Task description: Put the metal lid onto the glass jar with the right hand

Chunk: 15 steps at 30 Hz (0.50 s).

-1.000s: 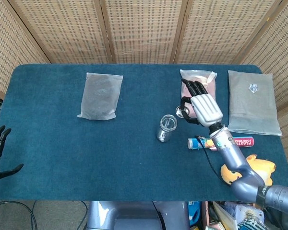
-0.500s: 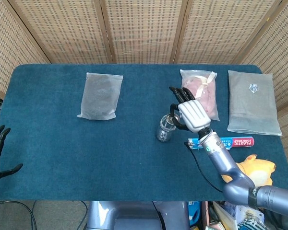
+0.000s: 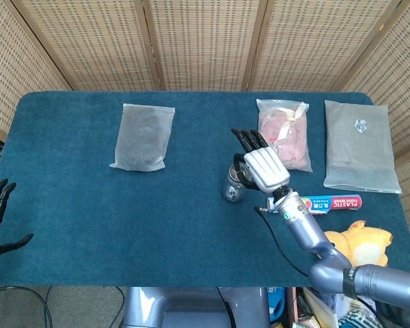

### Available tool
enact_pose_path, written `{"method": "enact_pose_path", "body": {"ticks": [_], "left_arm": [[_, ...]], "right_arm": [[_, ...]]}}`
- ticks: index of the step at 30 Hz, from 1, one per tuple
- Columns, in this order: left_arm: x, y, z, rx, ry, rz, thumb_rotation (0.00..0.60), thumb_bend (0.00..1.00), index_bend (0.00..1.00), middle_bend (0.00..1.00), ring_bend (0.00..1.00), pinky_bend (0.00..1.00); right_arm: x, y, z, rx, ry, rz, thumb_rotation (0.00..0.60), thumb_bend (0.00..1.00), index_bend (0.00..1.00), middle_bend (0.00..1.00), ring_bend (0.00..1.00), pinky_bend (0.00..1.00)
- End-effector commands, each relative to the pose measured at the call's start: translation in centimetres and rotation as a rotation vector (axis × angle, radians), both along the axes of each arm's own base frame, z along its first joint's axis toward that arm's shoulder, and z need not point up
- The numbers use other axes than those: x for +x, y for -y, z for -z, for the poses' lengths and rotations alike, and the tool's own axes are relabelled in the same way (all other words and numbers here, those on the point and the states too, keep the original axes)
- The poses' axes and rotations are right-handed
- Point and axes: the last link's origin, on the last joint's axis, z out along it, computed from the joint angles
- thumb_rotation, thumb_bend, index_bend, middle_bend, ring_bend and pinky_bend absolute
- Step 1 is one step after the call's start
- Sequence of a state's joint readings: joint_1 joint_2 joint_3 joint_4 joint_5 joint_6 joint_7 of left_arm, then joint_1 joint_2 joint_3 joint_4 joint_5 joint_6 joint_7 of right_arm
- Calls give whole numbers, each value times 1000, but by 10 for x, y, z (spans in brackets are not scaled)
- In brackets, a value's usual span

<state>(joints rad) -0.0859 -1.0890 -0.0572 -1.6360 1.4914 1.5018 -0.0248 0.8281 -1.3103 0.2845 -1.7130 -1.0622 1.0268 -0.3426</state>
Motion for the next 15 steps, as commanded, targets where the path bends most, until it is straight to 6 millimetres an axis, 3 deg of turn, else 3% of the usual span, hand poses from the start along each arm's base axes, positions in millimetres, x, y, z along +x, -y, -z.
{"method": "enact_pose_path", "body": {"ticks": [1, 12, 15], "left_arm": [[0, 0, 0, 0, 1, 0, 600, 72, 0, 0, 0, 0], [0, 0, -1, 2, 2, 0, 600, 72, 0, 0, 0, 0], [0, 0, -1, 3, 3, 0, 600, 73, 0, 0, 0, 0]], "right_arm": [[-1, 0, 1, -1, -1, 2, 600, 634, 633, 33, 0, 0], [-4, 2, 4, 3, -28, 3, 600, 634, 628, 27, 0, 0], [-5, 1, 5, 14, -33, 5, 600, 580, 490, 14, 0, 0]]}}
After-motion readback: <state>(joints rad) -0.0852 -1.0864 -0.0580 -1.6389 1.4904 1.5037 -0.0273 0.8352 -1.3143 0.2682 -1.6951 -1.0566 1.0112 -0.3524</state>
